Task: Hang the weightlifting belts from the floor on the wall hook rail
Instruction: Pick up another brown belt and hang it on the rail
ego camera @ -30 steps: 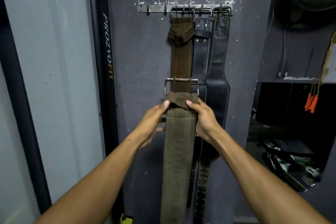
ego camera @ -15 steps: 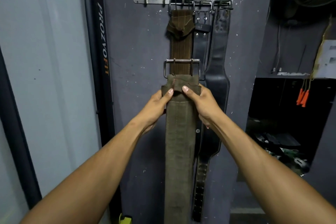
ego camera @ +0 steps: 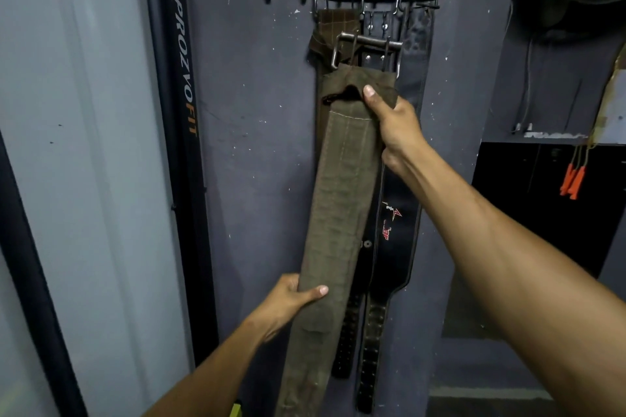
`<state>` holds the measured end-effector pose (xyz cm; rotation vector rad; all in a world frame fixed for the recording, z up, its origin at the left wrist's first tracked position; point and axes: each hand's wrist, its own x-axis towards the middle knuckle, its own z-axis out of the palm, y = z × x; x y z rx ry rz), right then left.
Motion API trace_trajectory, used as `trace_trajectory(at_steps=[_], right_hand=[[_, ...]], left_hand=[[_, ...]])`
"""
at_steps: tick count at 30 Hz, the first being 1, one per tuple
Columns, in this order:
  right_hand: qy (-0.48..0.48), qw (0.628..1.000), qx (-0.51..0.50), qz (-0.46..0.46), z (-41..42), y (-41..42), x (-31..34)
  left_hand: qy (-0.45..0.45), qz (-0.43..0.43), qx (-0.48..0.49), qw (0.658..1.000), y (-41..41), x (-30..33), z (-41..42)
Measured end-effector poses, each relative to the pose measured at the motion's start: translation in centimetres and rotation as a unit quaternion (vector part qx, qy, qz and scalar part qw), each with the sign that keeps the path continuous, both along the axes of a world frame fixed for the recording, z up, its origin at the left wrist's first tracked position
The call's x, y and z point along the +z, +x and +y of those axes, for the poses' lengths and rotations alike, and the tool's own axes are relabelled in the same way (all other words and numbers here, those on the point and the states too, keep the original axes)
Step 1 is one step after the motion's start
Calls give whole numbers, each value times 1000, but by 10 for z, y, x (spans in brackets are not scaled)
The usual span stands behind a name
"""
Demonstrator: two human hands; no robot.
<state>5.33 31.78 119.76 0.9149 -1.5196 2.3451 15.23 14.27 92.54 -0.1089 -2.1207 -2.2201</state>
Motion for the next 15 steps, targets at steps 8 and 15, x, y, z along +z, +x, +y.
trace_trajectory(at_steps=[8, 15], right_hand=[[58, 998, 21, -14, -15, -12, -45], [48, 998, 32, 8, -14, -13, -27]], left_hand=[[55, 165, 8, 985, -38, 155, 5], [49, 196, 3, 979, -51, 184, -1]])
